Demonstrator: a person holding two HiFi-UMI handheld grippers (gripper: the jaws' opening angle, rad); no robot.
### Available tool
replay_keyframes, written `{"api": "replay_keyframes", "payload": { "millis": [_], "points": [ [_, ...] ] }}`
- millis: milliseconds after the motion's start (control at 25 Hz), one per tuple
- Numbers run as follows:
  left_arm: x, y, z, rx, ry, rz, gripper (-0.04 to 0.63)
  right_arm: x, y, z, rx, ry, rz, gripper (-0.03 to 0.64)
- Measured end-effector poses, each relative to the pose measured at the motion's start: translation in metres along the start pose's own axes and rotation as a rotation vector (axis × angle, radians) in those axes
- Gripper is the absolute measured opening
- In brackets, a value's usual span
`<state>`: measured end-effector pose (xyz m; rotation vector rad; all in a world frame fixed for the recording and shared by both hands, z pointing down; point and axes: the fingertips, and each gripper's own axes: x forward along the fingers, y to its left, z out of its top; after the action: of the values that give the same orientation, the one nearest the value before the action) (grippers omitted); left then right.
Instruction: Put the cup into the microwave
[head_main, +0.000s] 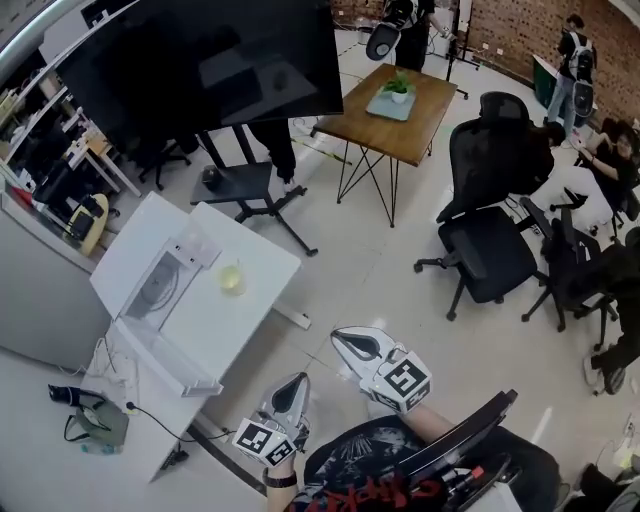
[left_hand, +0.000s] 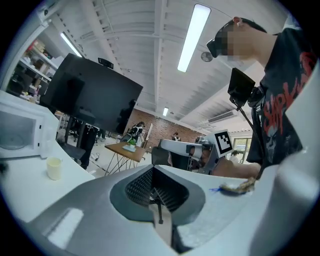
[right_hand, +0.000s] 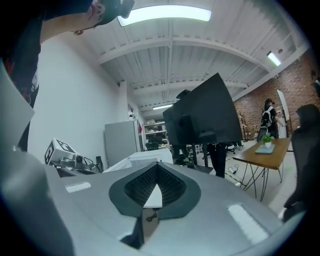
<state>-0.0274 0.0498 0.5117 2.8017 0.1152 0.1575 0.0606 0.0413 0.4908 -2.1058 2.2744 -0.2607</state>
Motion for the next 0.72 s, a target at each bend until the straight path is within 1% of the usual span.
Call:
{"api": "replay_keyframes", "payload": {
  "millis": [120,240,320,400,520,720],
  "points": [
    [-0.028,0.051,0.025,0.025,-0.023,0.026,0.0,0.055,0.029,0.018,-0.026,-0.014,0.053,0.002],
    [-0.052,0.099,0.05,0.059,-0.047,0.066,0.0,0.097,0.056,0.035,-0.063,-0.029,0.103,0.002],
    [-0.063,0.12,0.068,0.081,-0.067,0.077,0.0,0.115,0.063,0.041,-0.079,-0.026,0.107,0.002],
    [-0.067,0.132,0.081,0.091,-0.083,0.067,0.0,0.123,0.062,0.044,-0.079,-0.013,0.077,0.002],
    [-0.069,0.147,0.083,0.061,-0.087,0.048,0.0,0.135,0.061,0.038,-0.072,0.02,0.038,0.003],
    [-0.058,0.17,0.065,-0.004,-0.081,-0.001,0.0,0.168,0.055,0.022,-0.082,0.06,0.025,0.003]
  ]
}}
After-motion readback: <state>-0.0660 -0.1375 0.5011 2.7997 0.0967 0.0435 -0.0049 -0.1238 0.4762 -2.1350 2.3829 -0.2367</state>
